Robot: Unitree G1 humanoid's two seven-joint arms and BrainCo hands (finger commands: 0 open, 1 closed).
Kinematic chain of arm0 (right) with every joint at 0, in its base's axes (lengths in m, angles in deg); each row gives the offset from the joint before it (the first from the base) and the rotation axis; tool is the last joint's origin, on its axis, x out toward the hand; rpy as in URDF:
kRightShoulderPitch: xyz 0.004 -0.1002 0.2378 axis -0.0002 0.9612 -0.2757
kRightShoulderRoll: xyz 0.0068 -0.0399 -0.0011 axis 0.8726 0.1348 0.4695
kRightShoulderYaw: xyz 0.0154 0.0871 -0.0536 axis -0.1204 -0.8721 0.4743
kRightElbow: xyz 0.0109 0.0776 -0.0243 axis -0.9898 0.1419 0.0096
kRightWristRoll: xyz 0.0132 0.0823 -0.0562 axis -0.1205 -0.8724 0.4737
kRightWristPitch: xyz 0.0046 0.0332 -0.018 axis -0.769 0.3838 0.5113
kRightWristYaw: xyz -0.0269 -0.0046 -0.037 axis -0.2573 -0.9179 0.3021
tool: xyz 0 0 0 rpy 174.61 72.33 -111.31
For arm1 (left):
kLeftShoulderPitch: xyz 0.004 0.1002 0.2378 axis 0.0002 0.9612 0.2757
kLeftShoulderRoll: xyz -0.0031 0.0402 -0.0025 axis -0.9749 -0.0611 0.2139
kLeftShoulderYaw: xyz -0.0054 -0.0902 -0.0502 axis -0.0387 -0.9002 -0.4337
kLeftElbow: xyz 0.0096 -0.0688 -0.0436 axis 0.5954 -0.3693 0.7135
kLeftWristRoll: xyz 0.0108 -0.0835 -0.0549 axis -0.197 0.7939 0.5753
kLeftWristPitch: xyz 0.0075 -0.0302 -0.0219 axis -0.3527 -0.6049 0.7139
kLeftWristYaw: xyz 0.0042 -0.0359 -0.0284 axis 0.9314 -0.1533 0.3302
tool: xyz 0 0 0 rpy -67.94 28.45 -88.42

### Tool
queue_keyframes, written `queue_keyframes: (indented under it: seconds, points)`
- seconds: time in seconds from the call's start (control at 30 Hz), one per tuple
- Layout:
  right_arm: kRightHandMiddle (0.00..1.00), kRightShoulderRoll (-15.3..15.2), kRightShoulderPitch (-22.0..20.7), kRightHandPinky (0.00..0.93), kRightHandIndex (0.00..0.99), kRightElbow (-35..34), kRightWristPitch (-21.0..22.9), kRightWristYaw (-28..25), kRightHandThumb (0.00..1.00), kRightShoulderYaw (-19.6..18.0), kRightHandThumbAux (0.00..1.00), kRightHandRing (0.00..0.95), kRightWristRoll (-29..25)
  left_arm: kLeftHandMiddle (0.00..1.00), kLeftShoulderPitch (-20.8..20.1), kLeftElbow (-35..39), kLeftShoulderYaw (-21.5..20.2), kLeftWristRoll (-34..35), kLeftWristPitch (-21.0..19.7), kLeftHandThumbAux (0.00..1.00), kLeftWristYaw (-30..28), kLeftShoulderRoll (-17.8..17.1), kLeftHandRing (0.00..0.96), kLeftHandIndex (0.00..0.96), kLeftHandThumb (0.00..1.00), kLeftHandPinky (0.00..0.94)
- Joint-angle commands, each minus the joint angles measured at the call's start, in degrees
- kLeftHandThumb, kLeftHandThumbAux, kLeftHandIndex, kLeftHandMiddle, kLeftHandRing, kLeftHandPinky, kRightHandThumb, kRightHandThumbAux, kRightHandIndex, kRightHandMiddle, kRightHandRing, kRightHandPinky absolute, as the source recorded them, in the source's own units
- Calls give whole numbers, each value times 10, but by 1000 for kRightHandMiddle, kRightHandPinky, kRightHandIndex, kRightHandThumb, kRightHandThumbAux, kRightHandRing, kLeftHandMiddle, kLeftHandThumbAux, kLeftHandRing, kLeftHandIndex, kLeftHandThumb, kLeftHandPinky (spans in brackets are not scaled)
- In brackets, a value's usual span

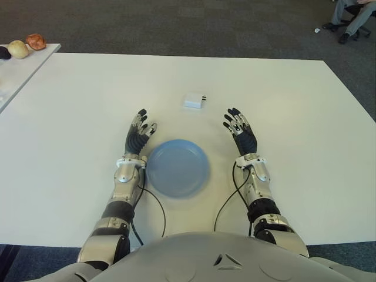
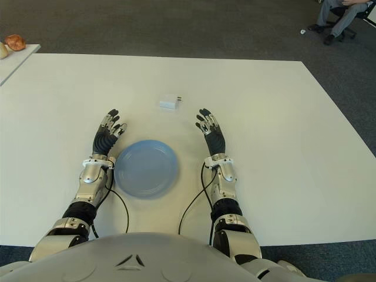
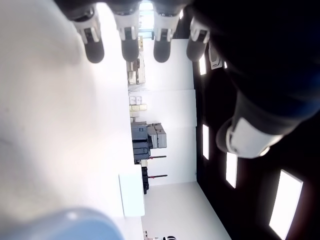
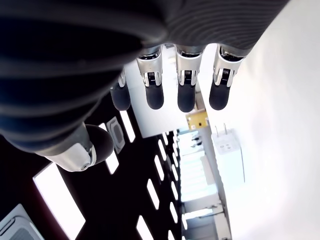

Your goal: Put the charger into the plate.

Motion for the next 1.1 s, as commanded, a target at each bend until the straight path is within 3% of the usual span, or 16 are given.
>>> queue_keyframes:
  seconds: [0.03,0.53,0.7,1.1]
  points:
    - [117,1,43,138,115,40,28,13,150,-2,545,97,7,69,37,-58,0,6,-35,638,-11,12,68,2,51,87]
    - [113,-7,47,129,110,27,18,43,154,14,547,91,38,81,36,-68,-8,13,-12,653,-20,16,75,3,70,94]
    - [110,-7,39,135,103,18,-6,55,175,22,563,91,52,84,35,-73,-10,21,-1,650,-32,18,78,4,82,100]
    - [122,-13,-7,168,116,-76,32,122,240,32,600,111,85,76,37,-74,-7,27,5,636,-43,20,74,7,84,96]
